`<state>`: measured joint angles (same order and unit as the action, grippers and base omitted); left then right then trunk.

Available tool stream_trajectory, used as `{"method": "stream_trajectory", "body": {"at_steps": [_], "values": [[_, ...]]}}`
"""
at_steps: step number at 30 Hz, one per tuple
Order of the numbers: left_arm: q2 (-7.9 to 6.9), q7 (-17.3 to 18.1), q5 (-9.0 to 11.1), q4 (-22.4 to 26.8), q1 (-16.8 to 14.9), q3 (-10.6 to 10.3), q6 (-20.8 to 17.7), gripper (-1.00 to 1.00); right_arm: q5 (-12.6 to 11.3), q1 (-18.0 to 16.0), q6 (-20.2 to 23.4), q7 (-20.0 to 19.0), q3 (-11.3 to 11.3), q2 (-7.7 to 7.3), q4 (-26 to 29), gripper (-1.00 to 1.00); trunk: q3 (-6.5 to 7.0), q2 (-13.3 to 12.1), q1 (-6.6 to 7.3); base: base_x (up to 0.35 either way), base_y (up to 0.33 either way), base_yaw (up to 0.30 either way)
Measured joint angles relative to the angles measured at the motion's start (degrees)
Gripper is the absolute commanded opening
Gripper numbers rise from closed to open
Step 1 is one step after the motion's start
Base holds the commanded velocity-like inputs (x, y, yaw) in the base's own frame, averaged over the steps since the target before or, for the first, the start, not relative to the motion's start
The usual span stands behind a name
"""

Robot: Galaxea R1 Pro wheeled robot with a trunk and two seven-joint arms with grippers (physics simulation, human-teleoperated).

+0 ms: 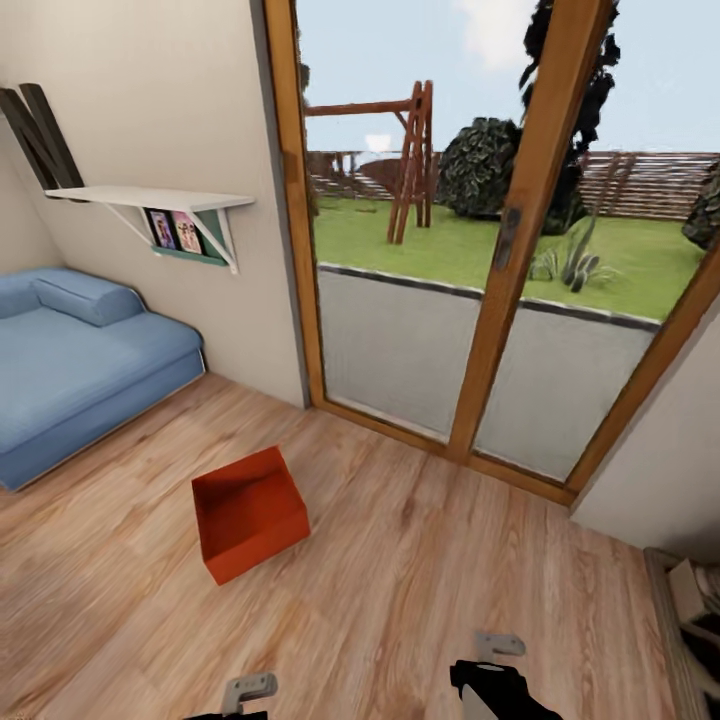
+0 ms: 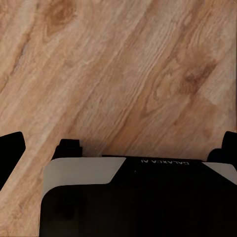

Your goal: Move the two storage containers from the living room to the garage. In the garage, place one container on the floor and stack the other container on top of it (either order is fine).

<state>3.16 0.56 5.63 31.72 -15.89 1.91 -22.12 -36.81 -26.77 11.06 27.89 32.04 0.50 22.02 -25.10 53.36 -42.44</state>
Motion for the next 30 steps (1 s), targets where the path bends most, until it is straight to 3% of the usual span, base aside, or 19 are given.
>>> {"method": "stream_trajectory", "body": {"at_steps": [14,30], "values": [[-0.03,0.0,-0.01,0.0,0.0,0.0,0.03,1.0,0.0,0.0,0.0,-0.02,0.0,0.0,0.0,1.0,0.0,0.0,0.0,0.296,-0.169,0.245],[-0.03,-0.01,-0.01,0.01,0.0,0.0,-0.01,1.0,0.0,0.0,0.0,-0.02,0.0,0.0,0.01,1.0,0.0,0.0,0.0,0.271,-0.047,0.245]]}}
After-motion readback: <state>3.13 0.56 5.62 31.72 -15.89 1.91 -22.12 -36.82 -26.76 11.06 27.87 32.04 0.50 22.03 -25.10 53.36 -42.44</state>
